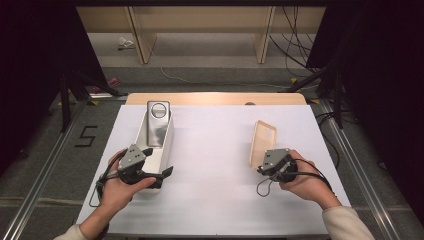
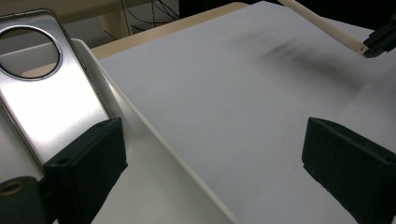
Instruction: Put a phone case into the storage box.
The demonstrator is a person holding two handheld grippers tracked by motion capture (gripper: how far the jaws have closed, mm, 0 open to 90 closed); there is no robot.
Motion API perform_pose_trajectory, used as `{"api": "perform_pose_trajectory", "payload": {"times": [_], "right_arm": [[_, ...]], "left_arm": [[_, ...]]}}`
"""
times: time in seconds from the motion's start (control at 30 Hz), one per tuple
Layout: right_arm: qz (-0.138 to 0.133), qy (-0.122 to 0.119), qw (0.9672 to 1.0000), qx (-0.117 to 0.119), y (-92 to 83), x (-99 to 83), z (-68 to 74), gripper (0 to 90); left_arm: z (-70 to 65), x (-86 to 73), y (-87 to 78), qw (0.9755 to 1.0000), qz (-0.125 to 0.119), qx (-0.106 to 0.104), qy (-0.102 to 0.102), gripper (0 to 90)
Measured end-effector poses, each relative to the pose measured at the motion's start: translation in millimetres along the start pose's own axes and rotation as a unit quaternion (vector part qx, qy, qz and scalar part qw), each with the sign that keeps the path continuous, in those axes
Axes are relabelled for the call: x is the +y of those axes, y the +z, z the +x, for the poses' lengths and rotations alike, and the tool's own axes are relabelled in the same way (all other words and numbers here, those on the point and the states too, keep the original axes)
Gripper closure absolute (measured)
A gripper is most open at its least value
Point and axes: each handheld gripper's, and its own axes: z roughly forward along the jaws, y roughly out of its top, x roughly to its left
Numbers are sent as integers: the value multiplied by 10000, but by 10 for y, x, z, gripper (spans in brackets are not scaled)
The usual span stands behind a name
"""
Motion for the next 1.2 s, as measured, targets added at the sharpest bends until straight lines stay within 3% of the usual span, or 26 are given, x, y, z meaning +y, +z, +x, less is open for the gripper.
{"api": "perform_pose_trajectory", "payload": {"times": [0.47, 0.77, 1.2], "right_arm": [[-465, 49, 9987, 217, 101, 82, 104, 868], [-950, 256, 9947, 286, 163, 178, 172, 868], [-1190, 295, 9920, 314, 172, 247, 210, 868]], "left_arm": [[-2, 1, 2, 10000, 1, -9, 0, 65], [-5, 1, 7, 10000, 12, -34, 20, 67], [-23, 5, 11, 10000, -12, -48, -6, 74]]}}
